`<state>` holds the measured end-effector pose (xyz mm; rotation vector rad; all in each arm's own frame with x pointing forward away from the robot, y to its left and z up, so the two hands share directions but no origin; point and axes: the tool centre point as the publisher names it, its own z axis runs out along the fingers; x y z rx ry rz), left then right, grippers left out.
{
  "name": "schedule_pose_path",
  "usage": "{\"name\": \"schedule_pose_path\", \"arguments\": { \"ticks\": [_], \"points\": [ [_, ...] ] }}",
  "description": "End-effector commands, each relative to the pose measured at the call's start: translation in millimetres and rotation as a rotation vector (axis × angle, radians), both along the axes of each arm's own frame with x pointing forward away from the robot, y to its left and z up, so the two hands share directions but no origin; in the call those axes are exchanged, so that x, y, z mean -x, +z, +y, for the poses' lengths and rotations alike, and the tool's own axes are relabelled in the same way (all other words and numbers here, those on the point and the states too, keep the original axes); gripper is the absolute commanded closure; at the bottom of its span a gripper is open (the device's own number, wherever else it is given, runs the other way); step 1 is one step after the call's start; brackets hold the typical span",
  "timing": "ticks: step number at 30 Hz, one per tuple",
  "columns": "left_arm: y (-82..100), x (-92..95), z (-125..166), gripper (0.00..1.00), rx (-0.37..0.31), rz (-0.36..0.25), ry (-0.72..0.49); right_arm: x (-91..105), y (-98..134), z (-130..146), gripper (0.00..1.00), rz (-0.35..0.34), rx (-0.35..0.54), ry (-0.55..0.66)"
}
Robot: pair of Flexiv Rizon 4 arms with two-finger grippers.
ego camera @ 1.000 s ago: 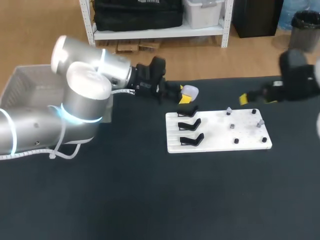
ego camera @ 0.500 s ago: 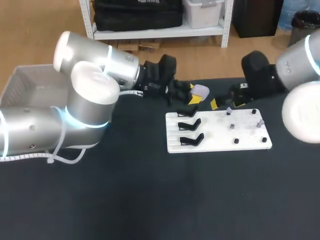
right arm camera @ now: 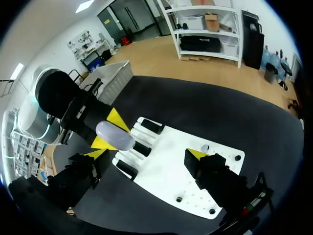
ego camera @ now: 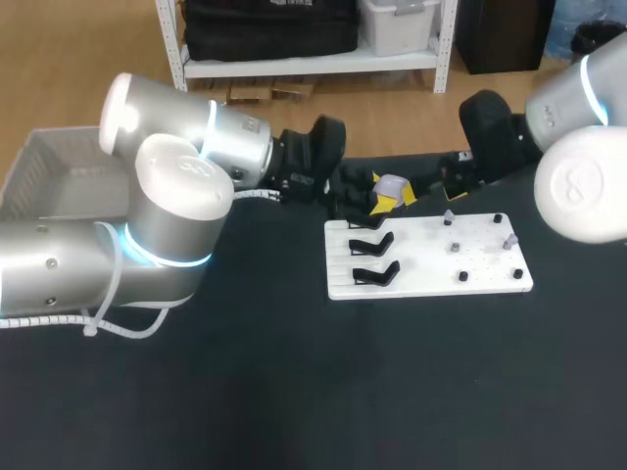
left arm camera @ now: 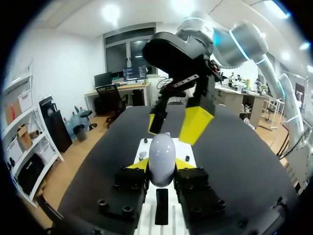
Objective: Pick up each earbud case from the left stands, insert the matching earbuds, close the lid, and place the case in the box.
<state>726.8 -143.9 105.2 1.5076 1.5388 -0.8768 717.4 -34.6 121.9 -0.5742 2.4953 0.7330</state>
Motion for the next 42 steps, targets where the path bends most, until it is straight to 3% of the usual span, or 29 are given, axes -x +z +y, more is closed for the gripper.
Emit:
{"name": "schedule_pose_path", "arguments": {
  "ticks": [1,12,22,29,32,34,42],
  "points": [
    [-1.7,1.5,-1.4,1.00,0.010,-0.003,-0.008,-6.6,-0.8,-2.0,0.00,0.006,-0.010,0.010],
    [-2.2,5.0,-3.7,1.00,0.031,0.001,-0.024,-7.8,6.8,-18.8,0.00,-0.021,0.016,-0.030],
    [18.8,1.7,8.0,1.00,0.272,0.034,-0.010,14.9,9.2,-72.7,0.00,-0.020,0.262,-0.123],
    [32.6,3.1,11.9,1.00,0.354,0.024,-0.032,30.3,2.5,-90.7,0.00,0.024,0.422,-0.143],
    [34.5,4.2,11.9,1.00,0.356,0.013,-0.034,34.1,-0.6,-94.6,0.00,0.025,0.472,-0.142],
    [35.4,4.3,11.5,1.00,0.358,0.006,-0.030,36.8,-3.9,-101.7,0.00,0.029,0.558,-0.193],
    [34.4,1.6,11.8,1.00,0.340,0.008,0.018,36.8,-3.9,-101.7,0.00,0.029,0.558,-0.193]
  ]
}}
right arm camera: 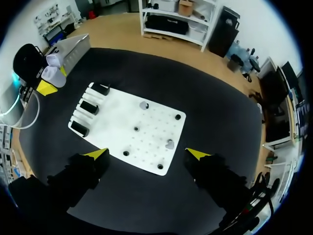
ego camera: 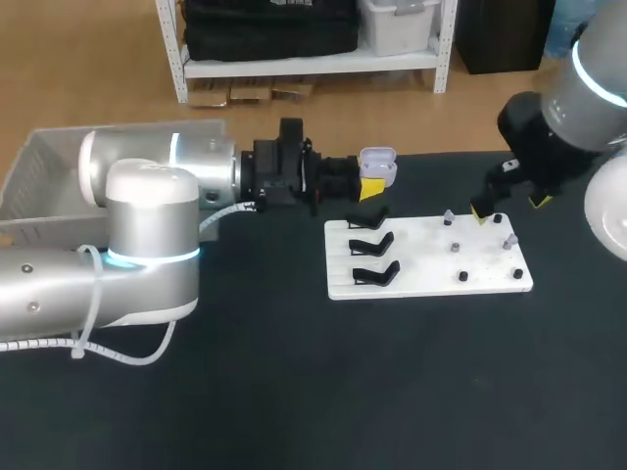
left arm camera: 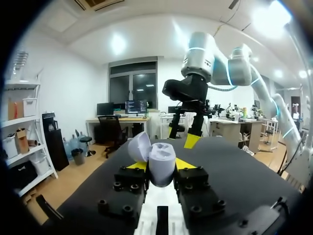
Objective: Pick up each earbud case from the left stands, insert the matching earbuds, close the lid, and place the case in the box.
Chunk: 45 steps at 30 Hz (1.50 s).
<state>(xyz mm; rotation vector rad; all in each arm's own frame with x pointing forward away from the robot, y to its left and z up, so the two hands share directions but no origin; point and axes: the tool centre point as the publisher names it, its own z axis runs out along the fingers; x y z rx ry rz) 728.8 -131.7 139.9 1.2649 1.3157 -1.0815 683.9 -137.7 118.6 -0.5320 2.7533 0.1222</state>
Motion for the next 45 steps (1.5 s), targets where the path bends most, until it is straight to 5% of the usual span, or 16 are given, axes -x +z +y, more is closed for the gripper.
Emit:
{"name": "schedule_pose_path", "arguments": {
  "ticks": [1,6,12,27,30,34,36,45],
  "points": [
    [-0.3,3.7,-0.4,1.00,0.004,0.006,0.020,3.3,-0.6,1.5,0.00,-0.049,0.101,-0.043],
    [-0.3,3.7,-0.4,1.00,0.004,0.006,0.020,2.8,-7.7,-1.0,0.00,-0.028,0.108,-0.055],
    [-0.3,3.7,-0.4,1.00,0.004,0.006,0.020,1.6,-30.3,-11.8,0.00,0.020,0.230,-0.046],
    [-0.3,3.7,-0.4,1.00,0.004,0.006,0.020,-18.9,-84.4,-21.0,0.00,0.108,0.224,-0.039],
    [-0.3,3.7,-0.4,1.00,0.004,0.006,0.020,-22.3,-86.5,-26.2,0.21,0.117,0.218,-0.063],
    [-0.3,3.7,-0.4,1.00,0.004,0.006,0.020,-23.8,-86.7,-27.3,0.32,0.127,0.207,-0.080],
    [-0.3,3.7,-0.4,1.00,0.004,0.006,0.020,-25.0,-87.5,-27.8,0.47,0.133,0.200,-0.088],
    [-0.3,3.7,-0.4,1.00,0.004,0.006,0.020,-27.6,-88.7,-31.1,0.51,0.145,0.205,-0.096]
  ]
}}
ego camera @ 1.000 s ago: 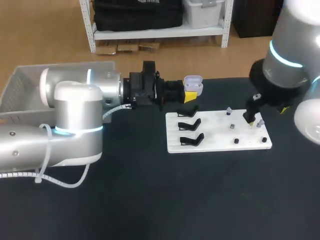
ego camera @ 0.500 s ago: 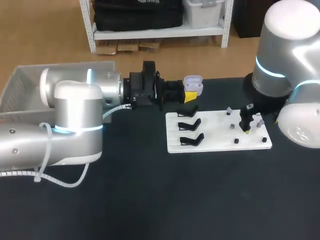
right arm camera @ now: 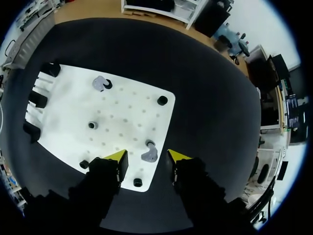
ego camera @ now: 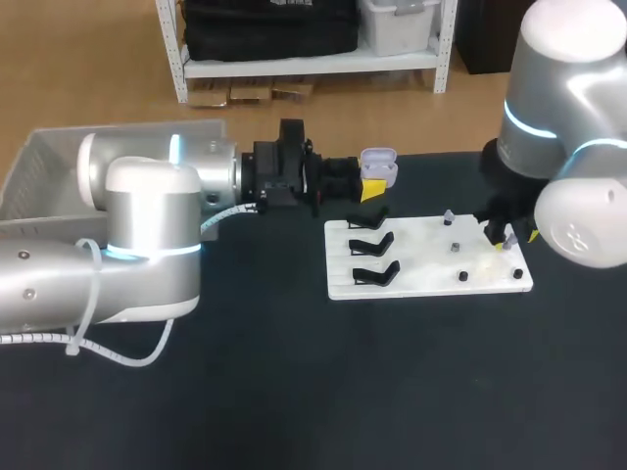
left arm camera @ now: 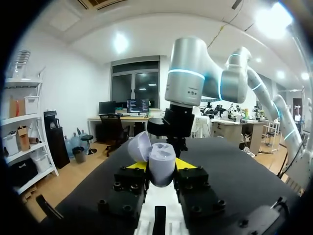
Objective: Pick up each earbud case from the left stands, insert the matching earbuds, close the lid, and place the case in the box.
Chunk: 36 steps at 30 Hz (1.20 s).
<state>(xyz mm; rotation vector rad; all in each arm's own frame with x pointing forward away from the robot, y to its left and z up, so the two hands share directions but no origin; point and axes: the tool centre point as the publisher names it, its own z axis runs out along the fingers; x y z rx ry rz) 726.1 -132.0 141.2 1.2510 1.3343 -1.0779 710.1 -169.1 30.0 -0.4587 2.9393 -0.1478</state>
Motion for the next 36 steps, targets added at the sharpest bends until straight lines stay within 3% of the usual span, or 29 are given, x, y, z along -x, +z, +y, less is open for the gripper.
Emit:
{"name": "schedule_pose_path", "arguments": {
  "ticks": [1,25,27,29,31,36],
  "points": [
    [-1.6,1.0,-0.1,1.00,0.007,-0.005,0.005,-1.1,-0.3,-0.4,0.51,0.009,0.005,-0.003],
    [-1.6,1.0,-0.1,1.00,0.007,-0.005,0.005,-5.9,-11.8,-0.7,0.59,0.033,-0.005,-0.028],
    [-1.6,1.0,-0.1,1.00,0.007,-0.005,0.005,-6.0,-11.9,-0.5,0.67,0.033,-0.005,-0.031],
    [-1.6,1.0,-0.1,1.00,0.007,-0.005,0.005,-6.0,-12.1,-0.4,0.88,0.035,-0.003,-0.034],
    [-1.6,1.0,-0.1,1.00,0.007,-0.005,0.005,-5.7,-12.5,-0.7,1.00,0.036,-0.001,-0.040],
    [-1.6,1.0,-0.1,1.00,0.007,-0.005,0.005,-3.5,-5.1,-2.0,1.00,0.027,0.011,-0.054]
  ]
}}
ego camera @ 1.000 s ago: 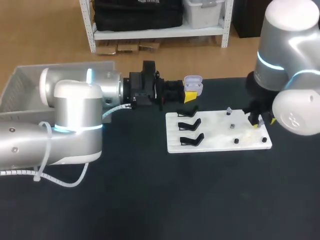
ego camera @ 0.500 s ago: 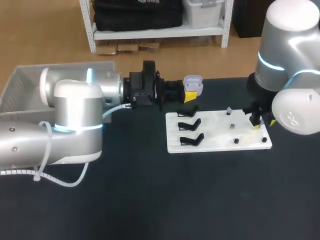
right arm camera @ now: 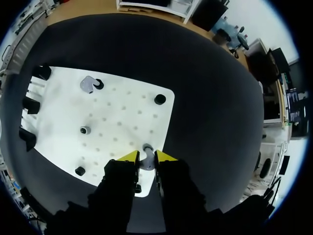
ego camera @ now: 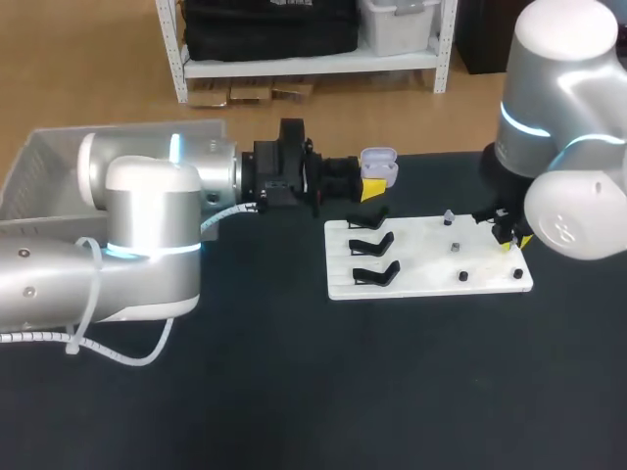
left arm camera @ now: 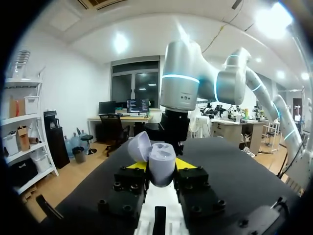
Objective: Pick up each earbud case from the left stands, insert the matching earbuds, close the lid, and place the case in the box.
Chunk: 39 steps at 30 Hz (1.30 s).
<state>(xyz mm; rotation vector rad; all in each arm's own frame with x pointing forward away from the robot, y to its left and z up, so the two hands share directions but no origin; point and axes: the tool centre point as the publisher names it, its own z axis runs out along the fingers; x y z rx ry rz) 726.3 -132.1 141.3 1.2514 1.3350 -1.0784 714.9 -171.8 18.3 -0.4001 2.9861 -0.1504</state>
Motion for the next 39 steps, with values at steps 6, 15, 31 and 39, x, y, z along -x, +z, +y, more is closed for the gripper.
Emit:
{"name": "schedule_pose_path", "arguments": {
  "ticks": [6,15,31,39],
  "points": [
    [-1.7,1.2,0.0,1.00,0.008,-0.006,0.005,9.2,50.8,3.0,1.00,-0.015,0.004,-0.046],
    [-1.7,1.2,0.0,1.00,0.008,-0.006,0.005,27.8,113.1,29.9,1.00,0.026,-0.025,-0.114],
    [-1.7,1.2,0.0,1.00,0.008,-0.006,0.005,45.4,134.9,52.9,1.00,0.010,0.000,-0.123],
    [-1.7,1.2,0.0,1.00,0.008,-0.006,0.005,37.8,145.1,78.8,1.00,-0.030,-0.003,-0.510]
  ]
}}
